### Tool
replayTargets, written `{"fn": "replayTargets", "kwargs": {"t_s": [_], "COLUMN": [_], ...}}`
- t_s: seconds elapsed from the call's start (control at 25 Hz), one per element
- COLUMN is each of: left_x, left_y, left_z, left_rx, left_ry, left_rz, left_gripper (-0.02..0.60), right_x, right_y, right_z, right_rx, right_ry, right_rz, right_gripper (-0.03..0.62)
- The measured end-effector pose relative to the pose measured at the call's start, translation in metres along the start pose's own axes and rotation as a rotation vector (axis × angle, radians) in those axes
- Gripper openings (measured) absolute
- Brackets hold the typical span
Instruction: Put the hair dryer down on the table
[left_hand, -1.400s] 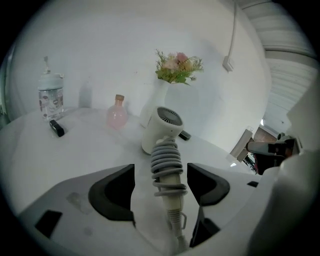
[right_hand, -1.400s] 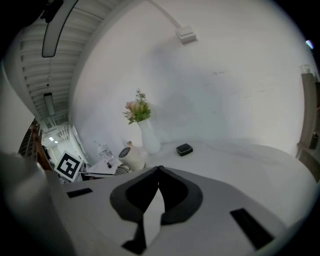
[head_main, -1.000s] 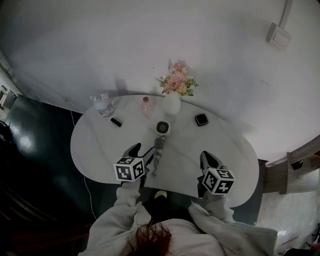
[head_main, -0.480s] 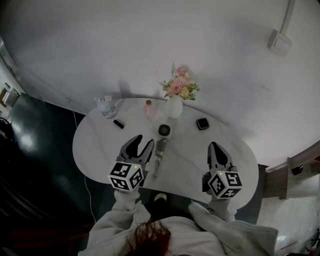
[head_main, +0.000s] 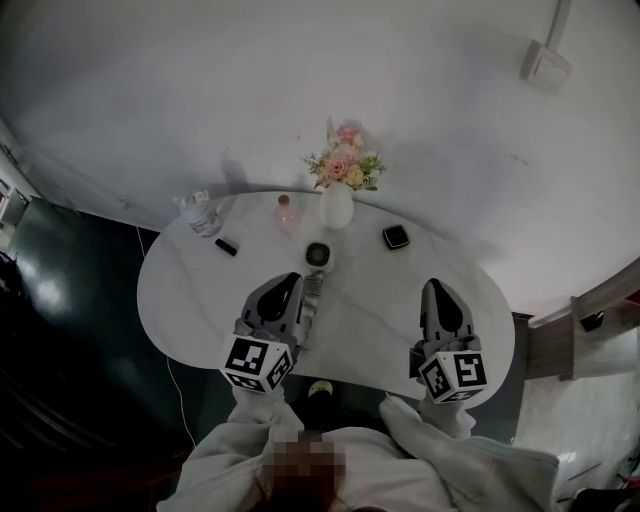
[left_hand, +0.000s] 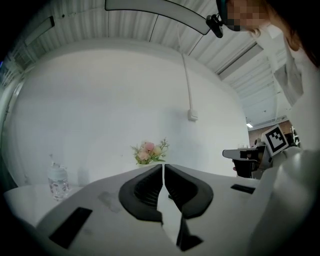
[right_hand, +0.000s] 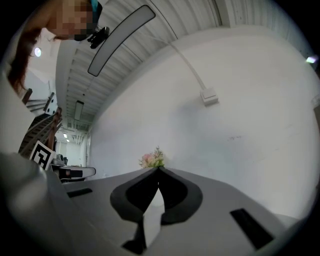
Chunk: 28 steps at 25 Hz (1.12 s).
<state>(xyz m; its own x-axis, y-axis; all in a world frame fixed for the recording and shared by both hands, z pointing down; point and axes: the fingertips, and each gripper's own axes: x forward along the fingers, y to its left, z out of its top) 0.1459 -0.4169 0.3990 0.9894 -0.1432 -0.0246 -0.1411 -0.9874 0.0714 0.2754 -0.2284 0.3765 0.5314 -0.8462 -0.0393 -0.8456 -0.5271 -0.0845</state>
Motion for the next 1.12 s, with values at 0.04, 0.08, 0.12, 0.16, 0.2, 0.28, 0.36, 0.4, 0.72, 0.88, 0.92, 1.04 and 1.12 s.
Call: {"fn": "replayTargets", "kwargs": {"t_s": [0.04, 0.08, 0.12, 0.16, 0.2, 0.28, 0.36, 0.4, 0.72, 0.88, 0.92, 1.04, 1.12], "left_x": [-0.001, -0.002, -0.002, -0.002, -0.002, 0.000, 0.002, 0.003, 0.011, 0.013, 0.014, 0.015, 0.015], "left_y": [0.000, -0.001, -0.001, -0.001, -0.001, -0.002, -0.002, -0.003, -0.012, -0.013, -0.014, -0.014, -0.014], "left_z": [0.000, -0.002, -0.004, -0.006, -0.009, -0.014, -0.018, -0.020, -0.024, -0.028, -0.029, -0.030, -0.031], "left_rx": [0.006, 0.010, 0.011, 0.008, 0.004, -0.003, -0.007, -0.009, -0.014, -0.013, -0.012, -0.014, -0.017], "left_ry": [-0.008, -0.011, -0.010, -0.004, 0.003, 0.017, 0.026, 0.030, 0.046, 0.057, 0.060, 0.064, 0.067], "left_rz": [0.003, 0.007, 0.010, 0.010, 0.006, -0.001, -0.001, 0.000, -0.033, -0.031, -0.031, -0.033, -0.033], "left_gripper": [0.025, 0.021, 0.020, 0.018, 0.017, 0.017, 0.015, 0.016, 0.017, 0.017, 0.016, 0.016, 0.016], "right_x": [-0.002, -0.003, -0.005, -0.006, -0.007, -0.008, -0.010, -0.010, -0.010, -0.010, -0.010, -0.010, -0.011], "right_y": [-0.001, -0.002, -0.003, -0.004, -0.005, -0.006, -0.006, -0.006, -0.002, -0.001, -0.002, -0.002, -0.003], "right_z": [0.000, -0.002, -0.004, -0.006, -0.009, -0.016, -0.021, -0.023, -0.028, -0.031, -0.031, -0.030, -0.031], "right_rx": [-0.001, -0.001, -0.003, -0.004, -0.001, 0.010, 0.016, 0.018, 0.032, 0.034, 0.033, 0.028, 0.025], "right_ry": [-0.004, -0.004, 0.001, 0.012, 0.026, 0.053, 0.073, 0.080, 0.106, 0.122, 0.123, 0.125, 0.127], "right_rz": [0.000, -0.002, -0.006, -0.012, -0.017, -0.021, -0.020, -0.018, -0.014, -0.017, -0.018, -0.020, -0.025], "right_gripper": [0.049, 0.049, 0.049, 0.049, 0.049, 0.049, 0.049, 0.049, 0.049, 0.049, 0.049, 0.049, 0.049]}}
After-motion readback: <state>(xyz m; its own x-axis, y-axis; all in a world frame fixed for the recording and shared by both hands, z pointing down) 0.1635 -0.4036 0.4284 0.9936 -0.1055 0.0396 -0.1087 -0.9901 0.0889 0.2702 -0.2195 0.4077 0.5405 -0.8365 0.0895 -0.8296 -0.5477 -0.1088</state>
